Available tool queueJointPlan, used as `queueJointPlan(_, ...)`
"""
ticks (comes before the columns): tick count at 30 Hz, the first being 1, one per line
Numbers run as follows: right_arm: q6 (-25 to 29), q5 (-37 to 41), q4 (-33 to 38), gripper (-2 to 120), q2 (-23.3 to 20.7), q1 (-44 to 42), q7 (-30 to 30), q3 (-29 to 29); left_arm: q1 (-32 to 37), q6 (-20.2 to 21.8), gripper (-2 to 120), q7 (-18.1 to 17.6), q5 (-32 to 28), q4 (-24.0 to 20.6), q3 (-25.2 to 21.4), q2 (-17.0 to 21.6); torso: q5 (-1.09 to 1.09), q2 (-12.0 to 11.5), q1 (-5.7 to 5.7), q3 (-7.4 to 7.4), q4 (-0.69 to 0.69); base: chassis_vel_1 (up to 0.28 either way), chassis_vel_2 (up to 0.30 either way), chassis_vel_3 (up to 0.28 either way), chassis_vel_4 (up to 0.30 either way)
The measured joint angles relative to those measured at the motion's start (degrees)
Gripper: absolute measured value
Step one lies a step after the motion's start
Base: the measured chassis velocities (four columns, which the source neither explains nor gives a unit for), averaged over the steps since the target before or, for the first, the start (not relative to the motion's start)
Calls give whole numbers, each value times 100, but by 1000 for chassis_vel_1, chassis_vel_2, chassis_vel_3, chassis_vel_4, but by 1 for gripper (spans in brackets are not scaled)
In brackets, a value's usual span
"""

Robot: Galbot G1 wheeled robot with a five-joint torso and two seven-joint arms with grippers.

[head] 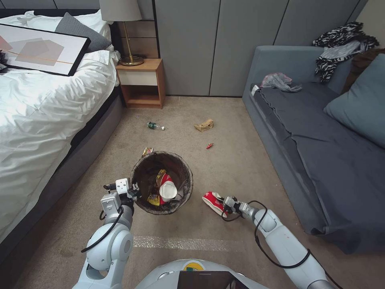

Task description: Pick up the trash bin, then pick up the garbage from the floor and place it into the trash bin.

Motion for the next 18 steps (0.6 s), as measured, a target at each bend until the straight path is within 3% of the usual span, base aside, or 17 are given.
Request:
queueJointPlan(7, -11, 556, 1240, 3, -167, -324, 357, 326, -26, -2, 0, 2, -13, 35, -35, 4, -2, 0, 0, 0, 0, 0, 0, 0, 0)
queueJointPlan(9, -5, 945, 1927, 3, -234, -566, 596, 505, -30, -3, 0, 1, -26, 70, -56, 23, -1, 0, 0, 0, -1, 0, 0, 0, 0)
queueJointPlan(12, 18, 1108, 2276, 3, -248, -662, 713, 595, -30, -4, 0, 1, -30, 79, -55, 30, -1, 0, 0, 0, -1, 0, 0, 0, 0)
queueJointPlan(18, 53, 2277, 4152, 3, -313, -865, 1116, 748, -17, 0, 0, -3, -40, 109, -7, 38, 0, 0, 0, 0, 1, 0, 0, 0, 0)
